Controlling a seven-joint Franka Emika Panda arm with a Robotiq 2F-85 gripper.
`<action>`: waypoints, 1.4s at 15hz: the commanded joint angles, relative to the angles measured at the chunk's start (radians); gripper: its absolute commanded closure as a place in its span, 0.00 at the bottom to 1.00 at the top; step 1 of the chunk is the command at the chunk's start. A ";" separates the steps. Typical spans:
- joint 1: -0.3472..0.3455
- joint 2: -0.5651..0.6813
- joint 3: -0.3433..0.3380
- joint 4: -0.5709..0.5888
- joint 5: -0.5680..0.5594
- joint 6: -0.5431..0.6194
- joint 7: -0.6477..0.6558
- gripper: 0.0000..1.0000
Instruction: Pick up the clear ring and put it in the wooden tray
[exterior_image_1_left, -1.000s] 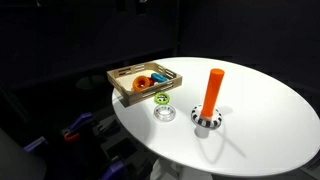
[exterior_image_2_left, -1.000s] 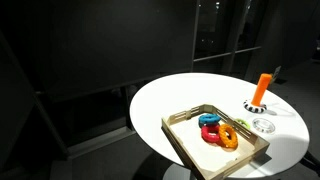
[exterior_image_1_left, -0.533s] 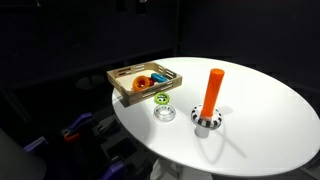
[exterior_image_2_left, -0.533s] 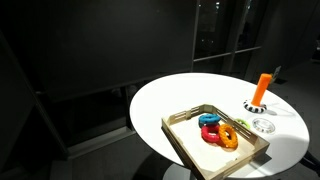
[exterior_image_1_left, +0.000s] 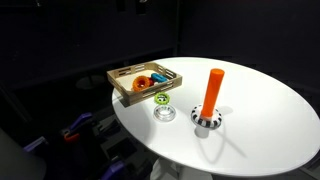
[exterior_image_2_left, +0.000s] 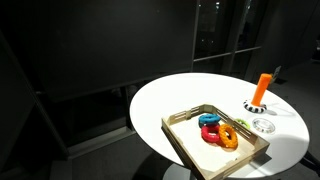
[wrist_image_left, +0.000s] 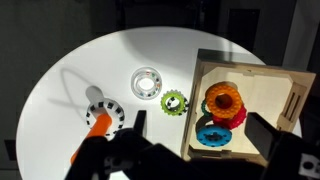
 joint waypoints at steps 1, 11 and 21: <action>-0.003 0.000 0.002 0.002 0.001 -0.002 -0.001 0.00; -0.024 0.105 0.002 0.019 -0.014 0.107 0.022 0.00; -0.070 0.265 -0.015 -0.016 -0.041 0.226 0.041 0.00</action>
